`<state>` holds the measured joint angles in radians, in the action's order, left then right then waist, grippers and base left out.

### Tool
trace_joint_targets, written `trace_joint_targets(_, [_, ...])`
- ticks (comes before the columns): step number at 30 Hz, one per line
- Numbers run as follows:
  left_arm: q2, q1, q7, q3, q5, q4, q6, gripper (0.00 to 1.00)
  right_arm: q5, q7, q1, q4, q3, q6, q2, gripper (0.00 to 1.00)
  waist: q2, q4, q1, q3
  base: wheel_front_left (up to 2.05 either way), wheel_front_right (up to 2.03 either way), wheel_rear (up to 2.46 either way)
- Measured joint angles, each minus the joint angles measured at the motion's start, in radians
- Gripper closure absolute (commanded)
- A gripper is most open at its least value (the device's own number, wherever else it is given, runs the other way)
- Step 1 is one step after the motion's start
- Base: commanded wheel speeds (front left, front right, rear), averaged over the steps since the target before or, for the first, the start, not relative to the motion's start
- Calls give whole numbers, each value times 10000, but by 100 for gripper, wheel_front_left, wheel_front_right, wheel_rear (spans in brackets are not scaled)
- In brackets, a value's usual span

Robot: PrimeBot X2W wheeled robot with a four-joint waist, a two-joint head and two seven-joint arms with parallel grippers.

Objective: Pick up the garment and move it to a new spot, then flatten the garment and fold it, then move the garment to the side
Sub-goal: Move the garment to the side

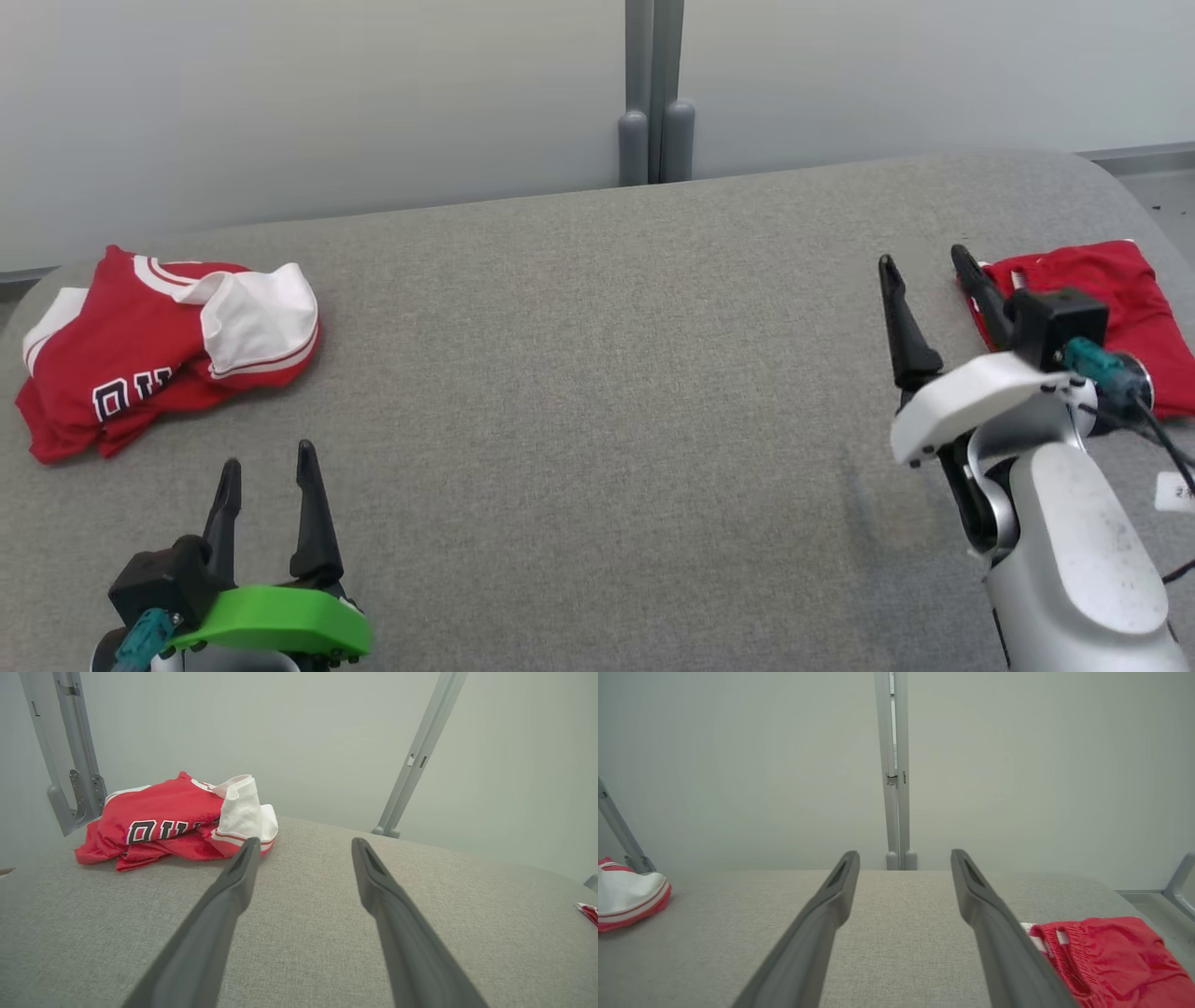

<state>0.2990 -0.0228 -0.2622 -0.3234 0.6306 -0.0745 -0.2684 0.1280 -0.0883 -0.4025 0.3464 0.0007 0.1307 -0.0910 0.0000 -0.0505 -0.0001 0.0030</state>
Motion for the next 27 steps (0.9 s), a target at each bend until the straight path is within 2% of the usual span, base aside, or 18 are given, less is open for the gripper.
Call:
trace_joint_targets(6, [-109,541,0,199,-40,-17,130,0,-88,508,1693,-1839,-79,0,372,0,0,215,0,-232,0,0,0])
trace_joint_targets(13, [-278,996,0,297,-111,-71,313,0,405,798,3213,-3081,90,0,410,0,0,258,0,-284,0,0,0])
trace_joint_targets(27, [-502,1383,0,416,-414,144,439,0,838,894,4257,-3835,303,0,412,0,0,188,0,-287,0,0,0])
